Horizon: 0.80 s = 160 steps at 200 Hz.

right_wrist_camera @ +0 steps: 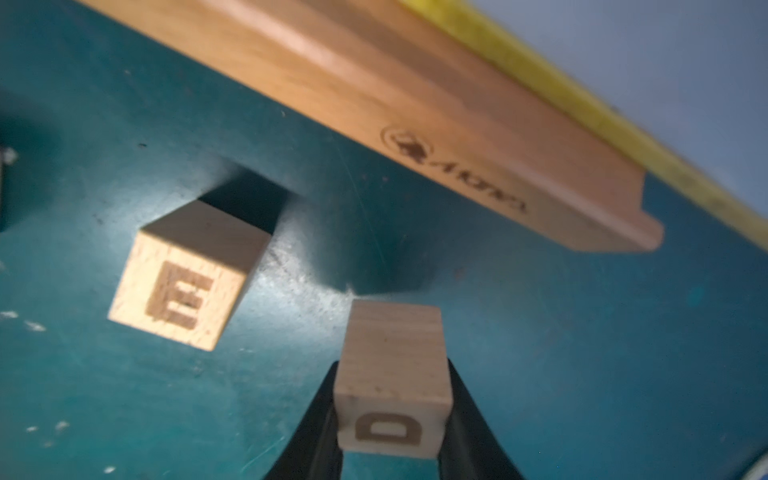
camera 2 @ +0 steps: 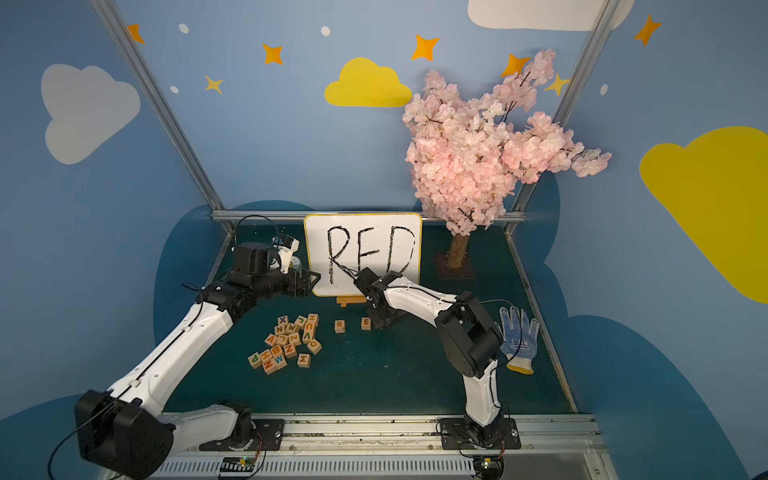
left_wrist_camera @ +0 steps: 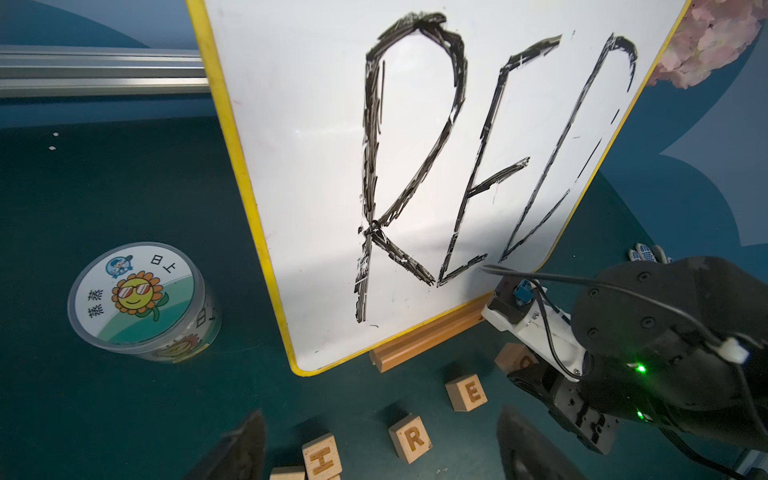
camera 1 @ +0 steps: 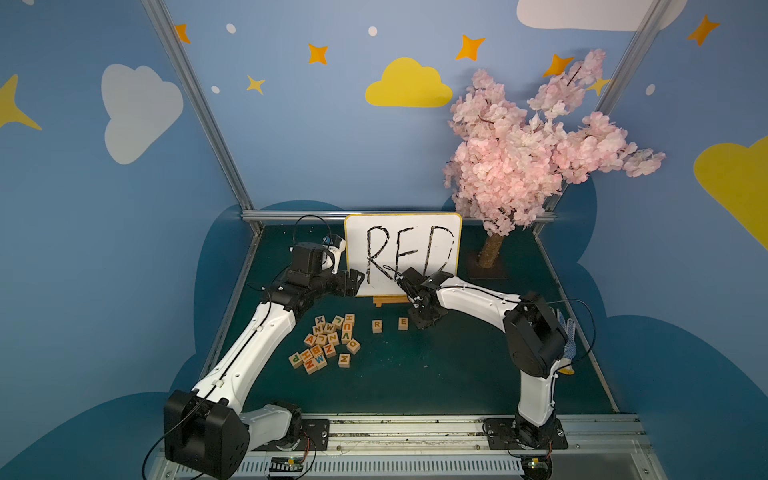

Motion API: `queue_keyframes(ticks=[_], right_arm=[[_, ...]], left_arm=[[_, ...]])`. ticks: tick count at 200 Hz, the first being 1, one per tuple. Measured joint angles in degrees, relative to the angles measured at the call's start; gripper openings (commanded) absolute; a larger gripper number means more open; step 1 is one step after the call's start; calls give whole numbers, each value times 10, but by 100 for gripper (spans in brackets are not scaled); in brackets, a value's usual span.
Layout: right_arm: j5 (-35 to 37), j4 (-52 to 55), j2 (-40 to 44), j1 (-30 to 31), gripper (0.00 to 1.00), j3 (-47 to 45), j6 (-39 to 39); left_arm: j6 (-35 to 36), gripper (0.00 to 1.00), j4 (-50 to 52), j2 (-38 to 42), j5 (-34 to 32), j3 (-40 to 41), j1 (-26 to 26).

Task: Assemble the uppercase word "red" with letter blocks
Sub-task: Place the letter block at the center of the board.

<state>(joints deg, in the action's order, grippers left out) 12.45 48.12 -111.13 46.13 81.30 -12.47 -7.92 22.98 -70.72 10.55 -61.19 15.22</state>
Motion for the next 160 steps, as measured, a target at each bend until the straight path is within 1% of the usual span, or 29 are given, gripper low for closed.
queue_keyframes(ticks=[49,90,160], right_arm=[[-7,-25,-2,-2,31,-13,39],[-9,-34,-6,-3,36,-18,49],[-10,-47,-6,-5,39,-37,52]], left_arm=[[0,86,0,0,0,0,0],[0,86,1,-2,0,0,-1],[0,86,1,-2,0,0,-1]])
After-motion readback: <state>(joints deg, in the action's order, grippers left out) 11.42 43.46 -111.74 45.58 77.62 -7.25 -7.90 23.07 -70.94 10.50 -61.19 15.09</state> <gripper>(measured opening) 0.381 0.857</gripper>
